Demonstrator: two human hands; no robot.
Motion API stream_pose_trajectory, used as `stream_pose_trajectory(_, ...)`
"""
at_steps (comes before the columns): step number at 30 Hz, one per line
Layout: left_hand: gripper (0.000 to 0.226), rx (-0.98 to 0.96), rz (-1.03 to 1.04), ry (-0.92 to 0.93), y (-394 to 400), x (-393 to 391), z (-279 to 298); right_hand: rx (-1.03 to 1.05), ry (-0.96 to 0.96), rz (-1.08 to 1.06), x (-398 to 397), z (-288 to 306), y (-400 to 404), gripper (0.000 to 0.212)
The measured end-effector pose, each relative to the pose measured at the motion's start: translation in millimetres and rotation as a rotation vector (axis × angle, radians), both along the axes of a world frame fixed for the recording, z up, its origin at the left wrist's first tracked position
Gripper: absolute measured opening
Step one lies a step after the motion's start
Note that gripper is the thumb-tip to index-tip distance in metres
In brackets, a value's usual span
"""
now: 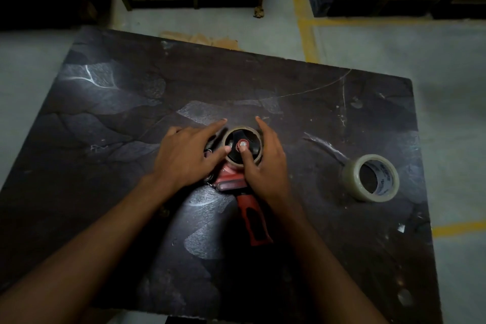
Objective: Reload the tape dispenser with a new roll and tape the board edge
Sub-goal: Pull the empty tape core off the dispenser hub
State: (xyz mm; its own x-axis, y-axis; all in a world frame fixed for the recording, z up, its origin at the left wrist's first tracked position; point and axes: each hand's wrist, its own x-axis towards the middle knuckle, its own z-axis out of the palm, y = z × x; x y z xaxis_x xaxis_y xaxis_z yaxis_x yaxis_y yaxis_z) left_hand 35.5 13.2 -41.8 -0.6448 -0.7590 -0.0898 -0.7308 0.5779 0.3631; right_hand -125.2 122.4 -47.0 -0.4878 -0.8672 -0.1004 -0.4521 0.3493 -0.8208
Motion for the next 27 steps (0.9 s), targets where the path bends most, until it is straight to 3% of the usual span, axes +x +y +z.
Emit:
stream_pose_trajectory(4, 0.060, 0.068, 0.020, 0.109, 2, -9, 5, 0.011, 0.005, -0.046, -21, -3, -1, 0.051)
stream_pose_trajectory(9, 0.048, 0.213, 0.157, 0.176, 4, -16, 5, 0.066, -0.138, -0.064, -33, -9, -2, 0.026)
stream_pose_trajectory(17, 0.052, 0.513, 0.312, 0.333, 6, -22, -9, 0.094, -0.365, -0.121, -30, -9, -11, 0.026)
stream_pose_trajectory(27, 0.049, 0.464, 0.400, 0.420, 17, -29, -8, 0.034, -0.453, -0.226, -18, -6, -18, 0.031)
